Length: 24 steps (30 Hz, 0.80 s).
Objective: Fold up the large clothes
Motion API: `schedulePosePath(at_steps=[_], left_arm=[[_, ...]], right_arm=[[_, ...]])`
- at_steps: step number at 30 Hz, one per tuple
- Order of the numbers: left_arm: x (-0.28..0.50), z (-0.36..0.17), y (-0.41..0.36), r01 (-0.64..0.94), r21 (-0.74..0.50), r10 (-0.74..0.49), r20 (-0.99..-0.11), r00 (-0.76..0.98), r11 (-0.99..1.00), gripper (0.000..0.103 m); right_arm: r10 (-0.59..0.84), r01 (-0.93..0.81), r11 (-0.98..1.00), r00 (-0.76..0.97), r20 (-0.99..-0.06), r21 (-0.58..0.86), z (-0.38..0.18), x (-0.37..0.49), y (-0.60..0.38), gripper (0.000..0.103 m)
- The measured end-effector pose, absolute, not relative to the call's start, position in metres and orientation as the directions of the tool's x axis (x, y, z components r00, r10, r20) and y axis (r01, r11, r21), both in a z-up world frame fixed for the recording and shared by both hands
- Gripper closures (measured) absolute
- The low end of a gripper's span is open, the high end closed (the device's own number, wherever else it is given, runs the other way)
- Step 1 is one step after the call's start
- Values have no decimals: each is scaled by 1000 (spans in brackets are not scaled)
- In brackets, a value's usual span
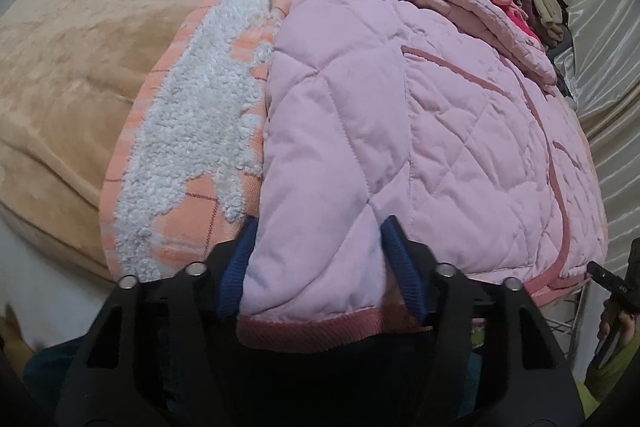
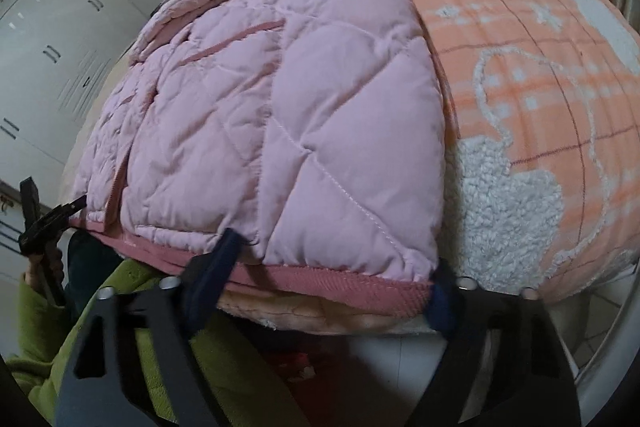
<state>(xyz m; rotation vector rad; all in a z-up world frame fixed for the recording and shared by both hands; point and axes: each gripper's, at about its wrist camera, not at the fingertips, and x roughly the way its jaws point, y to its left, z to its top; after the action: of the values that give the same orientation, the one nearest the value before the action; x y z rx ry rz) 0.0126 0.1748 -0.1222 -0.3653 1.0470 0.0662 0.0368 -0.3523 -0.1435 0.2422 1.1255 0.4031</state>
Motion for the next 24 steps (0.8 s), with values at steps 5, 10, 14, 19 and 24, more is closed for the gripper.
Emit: schedulePosePath(at_steps=[5, 10, 14, 19, 24], left_arm=[[11, -105, 161, -193, -224, -86, -834, 545, 955, 85], [9, -77, 153, -168, -212, -67, -791, 608, 963, 91], [11, -55, 147, -152, -196, -51, -756, 653, 969, 92], [19, -30, 142, -141, -181, -33, -719, 694, 973, 92], [29, -8, 141, -133, -173, -22, -687, 727, 976, 92]], right_arm=[[473, -233, 881, 428, -770, 412, -120, 32, -358, 82], [525, -307, 851, 514, -678, 426, -85, 32, -356, 89], [539, -336, 841, 581, -610, 424, -56, 38, -357, 90], [540, -345, 838, 640, -547, 424, -33, 50, -358, 90], [532, -341, 839, 677, -509, 424, -16, 65, -361, 90]])
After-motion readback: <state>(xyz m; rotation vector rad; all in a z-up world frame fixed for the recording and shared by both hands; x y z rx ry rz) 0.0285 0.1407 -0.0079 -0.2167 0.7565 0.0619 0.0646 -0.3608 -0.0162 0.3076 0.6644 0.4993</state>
